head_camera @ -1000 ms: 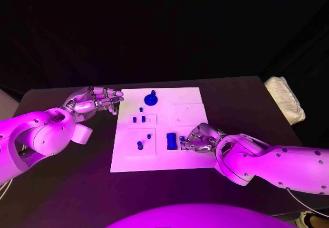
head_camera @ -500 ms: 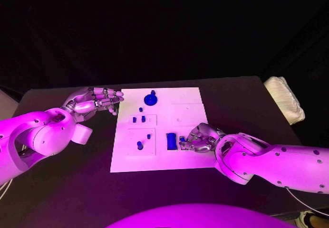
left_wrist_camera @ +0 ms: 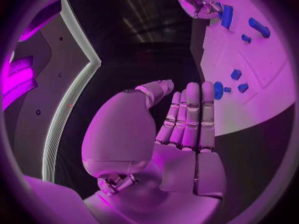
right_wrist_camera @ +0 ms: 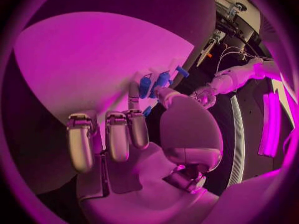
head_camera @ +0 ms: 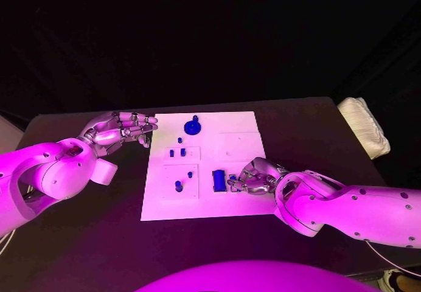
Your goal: Assemble the parts on the task board
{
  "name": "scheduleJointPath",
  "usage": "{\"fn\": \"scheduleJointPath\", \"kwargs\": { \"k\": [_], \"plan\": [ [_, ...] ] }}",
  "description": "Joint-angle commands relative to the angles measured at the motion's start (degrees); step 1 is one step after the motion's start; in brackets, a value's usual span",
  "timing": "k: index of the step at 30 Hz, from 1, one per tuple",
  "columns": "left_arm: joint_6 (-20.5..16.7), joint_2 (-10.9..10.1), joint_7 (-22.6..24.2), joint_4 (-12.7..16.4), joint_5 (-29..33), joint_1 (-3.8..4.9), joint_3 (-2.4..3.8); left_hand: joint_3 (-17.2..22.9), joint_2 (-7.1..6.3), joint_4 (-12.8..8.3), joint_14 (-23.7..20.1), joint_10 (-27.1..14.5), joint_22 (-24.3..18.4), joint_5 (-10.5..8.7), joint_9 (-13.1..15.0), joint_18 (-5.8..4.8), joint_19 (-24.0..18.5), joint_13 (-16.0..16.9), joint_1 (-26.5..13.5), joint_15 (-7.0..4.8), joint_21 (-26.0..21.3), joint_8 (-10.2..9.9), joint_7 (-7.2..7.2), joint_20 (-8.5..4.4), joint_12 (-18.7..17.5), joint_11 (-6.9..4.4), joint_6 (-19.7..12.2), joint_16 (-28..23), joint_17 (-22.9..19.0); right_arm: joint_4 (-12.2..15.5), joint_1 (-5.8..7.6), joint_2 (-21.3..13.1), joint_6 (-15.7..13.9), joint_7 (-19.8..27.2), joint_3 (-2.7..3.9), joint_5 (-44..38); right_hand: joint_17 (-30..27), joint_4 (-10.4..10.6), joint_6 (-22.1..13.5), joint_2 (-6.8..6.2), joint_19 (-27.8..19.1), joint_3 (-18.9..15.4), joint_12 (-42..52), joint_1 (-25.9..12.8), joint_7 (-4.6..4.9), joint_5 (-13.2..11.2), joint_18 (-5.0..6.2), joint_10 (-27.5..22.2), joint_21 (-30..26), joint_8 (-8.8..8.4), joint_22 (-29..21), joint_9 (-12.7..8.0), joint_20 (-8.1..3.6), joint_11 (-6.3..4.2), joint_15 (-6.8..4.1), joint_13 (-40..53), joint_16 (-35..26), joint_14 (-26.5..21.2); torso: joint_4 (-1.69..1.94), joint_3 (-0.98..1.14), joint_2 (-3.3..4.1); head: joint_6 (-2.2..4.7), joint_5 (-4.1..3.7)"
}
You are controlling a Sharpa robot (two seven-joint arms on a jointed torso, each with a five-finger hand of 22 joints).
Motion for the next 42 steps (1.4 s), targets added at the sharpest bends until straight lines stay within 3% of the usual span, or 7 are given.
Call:
{"fn": "scheduleJointPath", "kwargs": {
  "k": [1, 21, 27, 31, 35, 39, 42],
  "plan": [
    [0.91, -0.01, 0.19, -0.05, -0.38, -0.01, 0.03, 0.11, 0.03, 0.08, -0.51, -0.49, -0.05, 0.23, -0.05, 0.75, -0.13, -0.09, -0.27, 0.02, -0.27, 0.14, 1.30, 0.09, 0.30, 0.10, -0.23, 0.18, -0.09, 0.56, -0.09, -0.23, -0.43, 2.12, -0.03, -0.07, 11.94, 0.00, 0.21, 0.09, 6.10, -0.57, -0.25, -0.71, -0.06, -0.17, -0.38, 3.75, 0.26, 0.14, 15.07, 0.11, -0.26, -0.33, -0.22, 11.86, 0.15, 5.22, -0.01, 0.03, 0.01, 0.03, -0.03],
    [1.06, -0.07, 0.00, -0.32, -0.42, 0.00, 0.03, 0.19, 0.23, 0.33, -0.59, -0.71, -0.11, 0.27, -0.11, 0.75, -0.16, -0.14, -0.43, 0.10, -0.37, 0.18, 1.36, 0.16, 0.39, 0.17, -0.42, 0.26, -0.09, 1.98, -0.10, -2.65, -0.48, 2.95, -0.02, -0.53, 11.90, -0.05, 0.19, 0.60, 6.10, -0.79, -0.33, -0.81, -0.09, 0.17, -0.38, 3.73, 0.26, 0.14, 15.07, 0.09, -0.27, -0.35, -0.24, 11.83, 0.14, 5.22, 0.01, 0.01, -0.08, -0.24, -0.09],
    [1.06, -0.05, -0.01, -0.39, -0.42, 0.00, 0.03, 0.19, 0.23, 0.33, -0.59, -0.71, -0.11, 0.27, -0.11, 0.75, -0.16, -0.14, -0.43, 0.10, -0.37, 0.18, 1.36, 0.16, 0.39, 0.17, -0.42, 0.26, -0.09, 2.01, -0.10, -3.21, 1.92, 3.95, -0.03, -0.47, 11.90, -0.48, 0.10, 0.40, 6.10, -1.22, -0.37, 0.52, -0.10, 0.37, -0.38, 3.72, 0.26, 0.12, 15.07, 0.05, -0.28, -0.37, -0.25, 11.83, 0.14, 5.22, -0.01, -0.02, -0.08, -0.22, -0.06],
    [1.04, -0.07, -0.04, -0.42, -0.42, 0.00, 0.03, 0.19, 0.23, 0.33, -0.59, -0.71, -0.11, 0.27, -0.11, 0.75, -0.16, -0.14, -0.43, 0.10, -0.37, 0.18, 1.36, 0.16, 0.39, 0.17, -0.42, 0.26, -0.09, 2.08, -0.10, -3.39, 4.17, 5.18, -0.03, -0.25, 11.89, -1.09, -0.02, -0.21, 6.10, -1.95, -0.41, 4.15, -0.04, -1.86, -0.38, 3.72, 0.26, 0.07, 15.07, -0.04, -0.26, -0.33, -0.22, 11.84, 0.13, 5.21, -0.05, -0.01, -0.04, -0.19, 0.03],
    [1.06, -0.07, -0.05, -0.43, -0.42, -0.01, 0.03, 0.19, 0.23, 0.33, -0.59, -0.71, -0.11, 0.27, -0.11, 0.75, -0.16, -0.14, -0.43, 0.10, -0.37, 0.18, 1.36, 0.16, 0.39, 0.17, -0.42, 0.26, -0.09, 2.14, -0.10, -3.48, 5.66, 6.23, -0.03, -0.27, 11.95, -1.48, -0.01, -0.53, 6.10, -2.75, -0.47, 7.58, 0.03, -6.13, -0.38, 3.71, 0.26, -0.02, 15.07, -0.24, -0.21, -0.26, -0.16, 11.85, 0.15, 5.22, -0.02, -0.04, -0.06, -0.16, -0.02],
    [1.09, -0.09, -0.05, -0.44, -0.42, -0.01, 0.03, 0.23, 0.26, 0.37, -0.62, -0.79, -0.12, 0.29, -0.13, 0.76, -0.17, -0.15, -0.43, 0.11, -0.40, 0.19, 1.38, 0.18, 0.43, 0.18, -0.50, 0.29, -0.09, 2.12, -0.10, -3.61, 6.10, 6.75, -0.04, -0.57, 12.03, -2.07, 0.02, -0.68, 6.10, -2.93, -0.46, 9.62, 0.02, -6.87, -0.38, 3.72, 0.26, -0.10, 15.07, -0.37, -0.20, -0.27, -0.16, 11.87, 0.19, 5.24, 0.04, -0.06, -0.02, -0.21, 0.00],
    [1.10, -0.10, -0.04, -0.45, -0.42, -0.01, 0.03, 0.23, 0.26, 0.37, -0.62, -0.79, -0.12, 0.29, -0.13, 0.76, -0.17, -0.15, -0.43, 0.11, -0.40, 0.19, 1.38, 0.18, 0.43, 0.18, -0.50, 0.29, -0.09, 2.06, -0.10, -3.58, 6.35, 6.94, -0.04, -0.78, 12.07, -2.47, 0.10, -0.66, 6.10, -3.05, -0.44, 11.18, 0.00, -9.19, -0.38, 3.74, 0.26, -0.20, 15.07, -0.53, -0.20, -0.29, -0.16, 11.90, 0.20, 5.25, 0.01, -0.06, -0.03, -0.22, 0.05]
  ]
}}
